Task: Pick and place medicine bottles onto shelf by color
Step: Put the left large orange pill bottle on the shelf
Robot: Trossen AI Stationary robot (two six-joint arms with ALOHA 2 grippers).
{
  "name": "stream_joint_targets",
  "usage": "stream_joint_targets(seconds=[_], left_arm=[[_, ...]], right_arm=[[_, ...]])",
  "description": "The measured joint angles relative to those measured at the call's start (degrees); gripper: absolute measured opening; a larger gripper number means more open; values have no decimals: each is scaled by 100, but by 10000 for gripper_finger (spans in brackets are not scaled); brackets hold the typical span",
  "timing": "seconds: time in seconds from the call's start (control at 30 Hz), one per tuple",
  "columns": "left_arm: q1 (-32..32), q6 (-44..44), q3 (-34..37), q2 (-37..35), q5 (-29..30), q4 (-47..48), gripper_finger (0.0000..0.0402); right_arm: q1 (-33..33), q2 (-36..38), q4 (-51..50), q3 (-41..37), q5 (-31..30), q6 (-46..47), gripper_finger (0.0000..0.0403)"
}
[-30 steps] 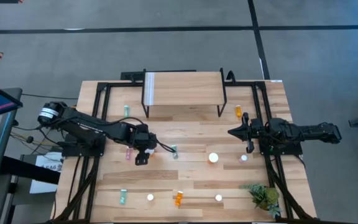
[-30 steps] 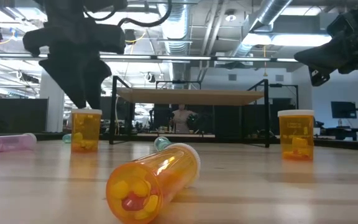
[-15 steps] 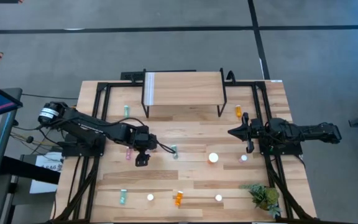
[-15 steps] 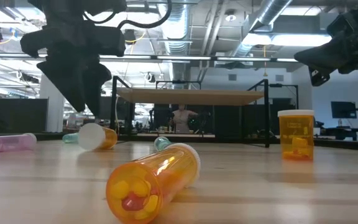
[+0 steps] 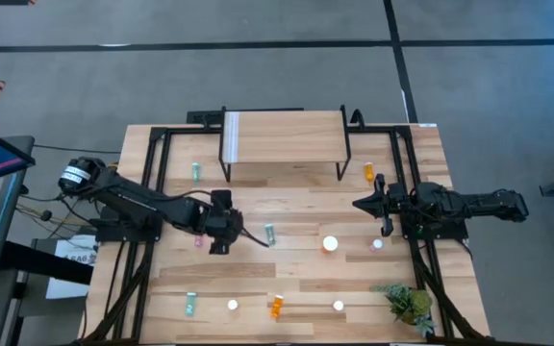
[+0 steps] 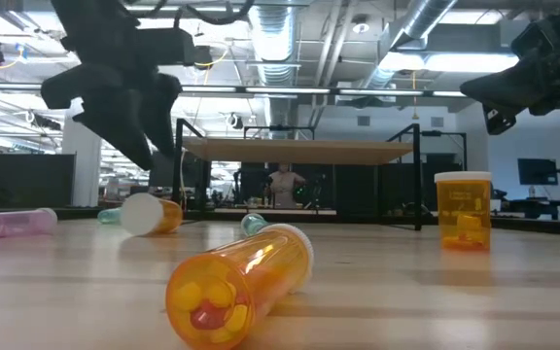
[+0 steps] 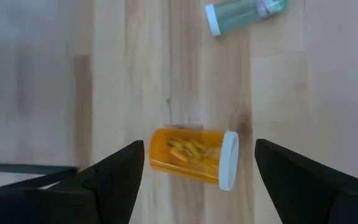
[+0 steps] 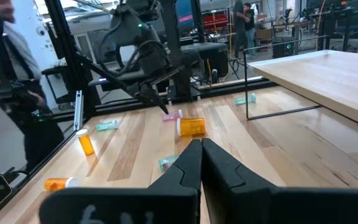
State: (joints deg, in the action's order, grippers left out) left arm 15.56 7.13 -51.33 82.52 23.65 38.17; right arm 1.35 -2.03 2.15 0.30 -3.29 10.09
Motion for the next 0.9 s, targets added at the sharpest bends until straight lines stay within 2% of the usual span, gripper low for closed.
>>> stream_joint_targets(seconds=[0.13,0.23,0.43,0.63,0.77,0.9], left_arm=[[191,82,0,0,358,7,293],[277,357,18,0,397,-72,293],[347,521,631,-104,405,-1016,293],[347,773,1273,-530,414,-1942,293],[355,926,1414,-795,427,-2274,293],[412,1061,1414,-944,738,-2428,293]], right_arm=[[1,0,0,1,1,0,27],[1,-1,0,-1,1,0,27],[0,1,2,1,2,-2,27],[2,1,0,-1,1,0,27],[0,-1,0,1,0,0,27],[1,1,0,1,0,0,27]])
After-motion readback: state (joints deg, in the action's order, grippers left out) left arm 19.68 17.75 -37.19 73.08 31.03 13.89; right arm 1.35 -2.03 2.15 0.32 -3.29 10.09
